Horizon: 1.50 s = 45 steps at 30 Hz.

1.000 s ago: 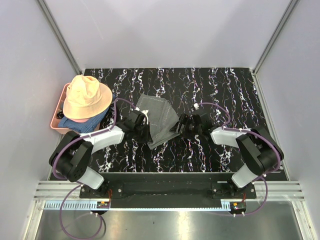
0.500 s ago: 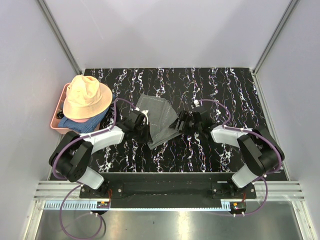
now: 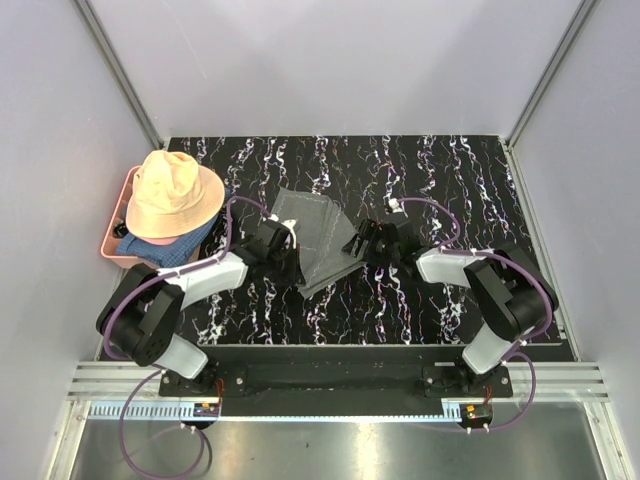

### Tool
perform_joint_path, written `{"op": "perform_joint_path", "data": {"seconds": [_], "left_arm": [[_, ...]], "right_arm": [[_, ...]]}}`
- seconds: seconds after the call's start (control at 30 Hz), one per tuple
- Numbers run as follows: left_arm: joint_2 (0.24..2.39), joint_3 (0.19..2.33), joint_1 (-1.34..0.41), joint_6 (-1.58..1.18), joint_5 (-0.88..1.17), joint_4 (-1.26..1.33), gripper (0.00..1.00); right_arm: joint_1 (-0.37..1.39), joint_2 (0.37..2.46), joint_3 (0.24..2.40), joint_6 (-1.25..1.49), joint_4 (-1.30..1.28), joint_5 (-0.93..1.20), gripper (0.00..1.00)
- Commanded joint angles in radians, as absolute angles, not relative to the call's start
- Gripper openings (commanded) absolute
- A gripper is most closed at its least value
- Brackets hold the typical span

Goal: Fold the napkin, place the utensils inside, and roll it up
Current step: Fold the napkin

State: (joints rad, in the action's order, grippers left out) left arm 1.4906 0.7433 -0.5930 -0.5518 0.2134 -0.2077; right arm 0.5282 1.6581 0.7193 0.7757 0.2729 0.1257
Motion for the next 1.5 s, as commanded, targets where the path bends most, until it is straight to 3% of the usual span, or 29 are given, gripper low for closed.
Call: {"op": "perform_joint_path", "data": {"seconds": [0.0, 0.13, 0.37, 0.7, 0.9, 1.07, 1.17, 1.47], "left_arm": [[1.453, 0.726, -0.598, -0.558, 0.227, -0.183, 0.00], [1.450, 0.723, -0.598, -0.558, 0.226, -0.179, 0.00], [1.471, 0.701, -0.598, -0.575, 0.245, -0.147, 0.00], [1.470, 0.681, -0.597, -0.609, 0.259, -0.115, 0.04], [1.459, 0.677, -0.598, -0.614, 0.242, -0.129, 0.18], [1.418, 0.676, -0.598, -0.617, 0.224, -0.152, 0.52], [1.390, 0.687, -0.597, -0.611, 0.199, -0.176, 0.66], [1.325, 0.672, -0.571, -0.615, 0.155, -0.209, 0.70]], "right_arm": [[0.519, 1.695, 0.732, 0.752, 0.284, -0.003, 0.80], [0.519, 1.703, 0.732, 0.755, 0.285, -0.005, 0.80], [0.520, 1.634, 0.739, 0.696, 0.295, 0.192, 0.80], [0.520, 1.476, 0.724, 0.612, 0.092, 0.373, 0.81], [0.500, 1.361, 0.785, 0.514, -0.083, 0.289, 0.91], [0.407, 1.469, 0.863, 0.445, -0.097, 0.301, 0.89], [0.374, 1.571, 0.939, 0.396, -0.092, 0.325, 0.87], [0.328, 1.775, 0.953, 0.328, 0.038, 0.508, 0.75]]}}
